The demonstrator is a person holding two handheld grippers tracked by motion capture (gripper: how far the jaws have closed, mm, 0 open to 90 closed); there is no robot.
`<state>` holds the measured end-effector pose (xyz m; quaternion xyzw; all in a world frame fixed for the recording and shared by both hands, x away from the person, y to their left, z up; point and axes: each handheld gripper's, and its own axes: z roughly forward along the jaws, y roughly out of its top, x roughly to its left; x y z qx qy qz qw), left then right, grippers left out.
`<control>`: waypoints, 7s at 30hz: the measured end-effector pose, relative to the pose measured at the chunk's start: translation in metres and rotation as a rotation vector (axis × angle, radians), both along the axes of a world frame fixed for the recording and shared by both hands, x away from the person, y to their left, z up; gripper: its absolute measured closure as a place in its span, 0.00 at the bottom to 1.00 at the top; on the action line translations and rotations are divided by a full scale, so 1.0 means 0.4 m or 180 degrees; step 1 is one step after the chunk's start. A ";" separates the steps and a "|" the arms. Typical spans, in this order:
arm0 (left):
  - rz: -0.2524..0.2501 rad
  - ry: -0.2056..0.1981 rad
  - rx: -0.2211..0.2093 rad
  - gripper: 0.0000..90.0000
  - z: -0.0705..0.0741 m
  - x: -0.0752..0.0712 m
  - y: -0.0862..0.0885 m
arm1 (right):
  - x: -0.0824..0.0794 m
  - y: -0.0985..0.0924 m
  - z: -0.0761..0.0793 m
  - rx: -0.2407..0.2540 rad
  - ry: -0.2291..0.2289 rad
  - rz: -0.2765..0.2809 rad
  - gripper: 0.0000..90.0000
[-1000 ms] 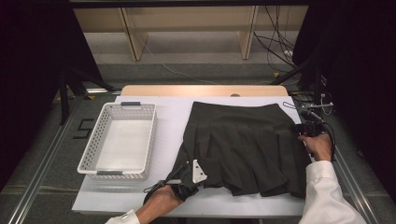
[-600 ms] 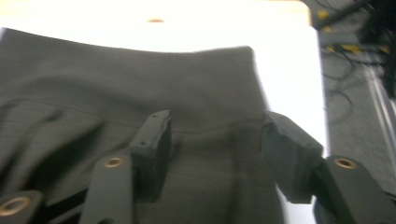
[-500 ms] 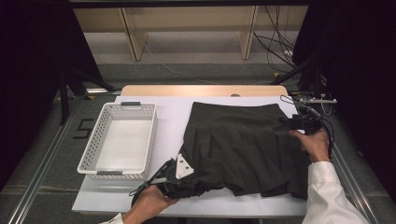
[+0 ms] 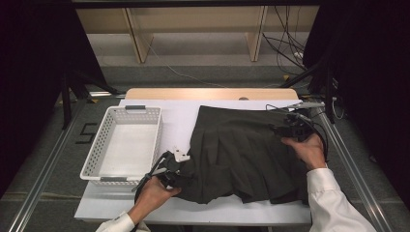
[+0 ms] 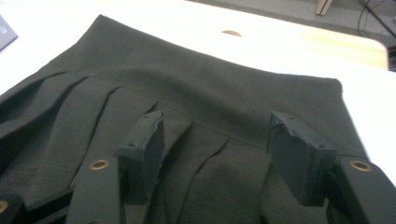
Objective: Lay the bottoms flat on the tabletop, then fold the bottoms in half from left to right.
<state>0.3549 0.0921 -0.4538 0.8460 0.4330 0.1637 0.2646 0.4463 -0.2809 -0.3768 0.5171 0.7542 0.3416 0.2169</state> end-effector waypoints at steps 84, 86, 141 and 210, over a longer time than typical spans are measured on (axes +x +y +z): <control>0.0065 0.0525 -0.0728 0.88 -0.052 -0.039 0.033 | 0.007 0.424 -0.019 0.0005 0.0091 0.1079 0.27; 0.0044 0.0515 -0.0733 0.90 -0.050 -0.040 0.034 | 0.009 0.421 -0.020 -0.0003 0.0098 0.1067 0.27; -0.0476 -0.0190 -0.1407 0.91 0.199 -0.054 -0.090 | 0.223 0.539 -0.032 -0.0077 0.1060 0.1044 0.28; -0.1103 0.0098 -0.2017 0.90 0.293 -0.023 -0.485 | 0.098 -0.093 0.216 -0.0110 0.0425 -0.0108 0.97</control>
